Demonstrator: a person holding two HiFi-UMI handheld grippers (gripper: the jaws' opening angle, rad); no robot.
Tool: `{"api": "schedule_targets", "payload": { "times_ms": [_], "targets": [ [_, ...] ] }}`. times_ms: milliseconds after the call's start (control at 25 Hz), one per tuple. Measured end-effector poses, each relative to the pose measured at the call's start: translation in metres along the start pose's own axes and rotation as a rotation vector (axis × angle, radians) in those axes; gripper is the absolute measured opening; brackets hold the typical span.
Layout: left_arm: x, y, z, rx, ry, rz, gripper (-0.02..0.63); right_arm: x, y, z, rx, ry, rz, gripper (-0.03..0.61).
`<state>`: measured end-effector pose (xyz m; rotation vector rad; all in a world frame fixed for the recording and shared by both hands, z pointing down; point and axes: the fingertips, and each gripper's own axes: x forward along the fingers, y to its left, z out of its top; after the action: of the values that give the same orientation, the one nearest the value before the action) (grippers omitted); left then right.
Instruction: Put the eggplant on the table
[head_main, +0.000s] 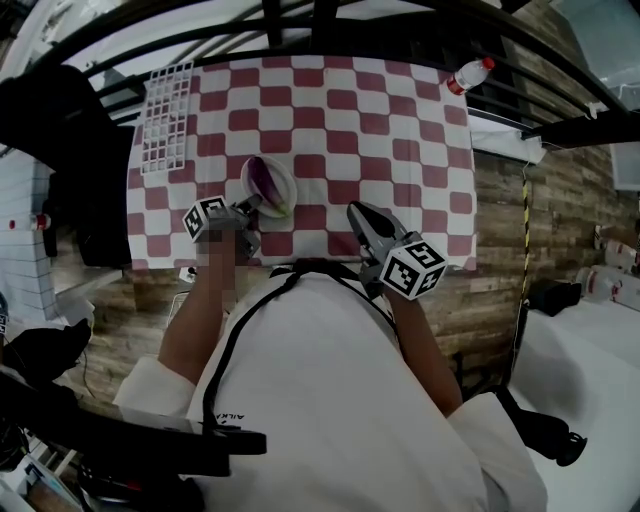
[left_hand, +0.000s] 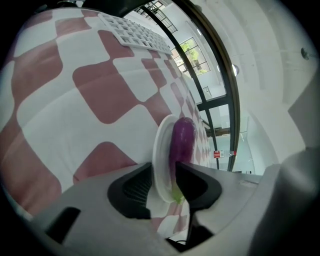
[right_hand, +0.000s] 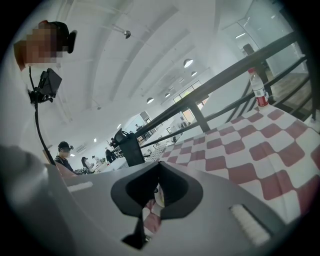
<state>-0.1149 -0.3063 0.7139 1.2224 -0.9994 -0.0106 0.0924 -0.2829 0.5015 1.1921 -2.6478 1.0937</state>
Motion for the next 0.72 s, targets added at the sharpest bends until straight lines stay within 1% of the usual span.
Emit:
{"api": "schedule_targets", "payload": {
  "times_ms": [80, 240, 400, 560, 720],
  "targets": [
    [-0.004, -0.003, -0.001, -0.009, -0.01, -0.027, 0.15, -0.002, -0.001, 0.0, 0.001, 0.002, 0.001, 0.008],
    [-0.013, -0.003, -0.001, -0.014, -0.023, -0.056, 0.144, -0.002, -0.001, -0.003, -0.005, 0.013, 0.007, 0.008],
    [-0.025, -0.005, 0.0, -0.001, -0.042, -0.082, 0.096, 0.002, 0.001, -0.003, -0.02, 0.028, 0.023, 0.008],
    [-0.041, -0.016, 0.001, 0.07, -0.058, -0.102, 0.047, 0.007, 0.005, -0.002, -0.036, 0.037, 0.041, 0.008],
    [-0.059, -0.036, -0.001, 0.151, -0.075, -0.133, 0.021, 0.011, 0.006, 0.002, -0.048, 0.038, 0.054, 0.008]
  ]
}}
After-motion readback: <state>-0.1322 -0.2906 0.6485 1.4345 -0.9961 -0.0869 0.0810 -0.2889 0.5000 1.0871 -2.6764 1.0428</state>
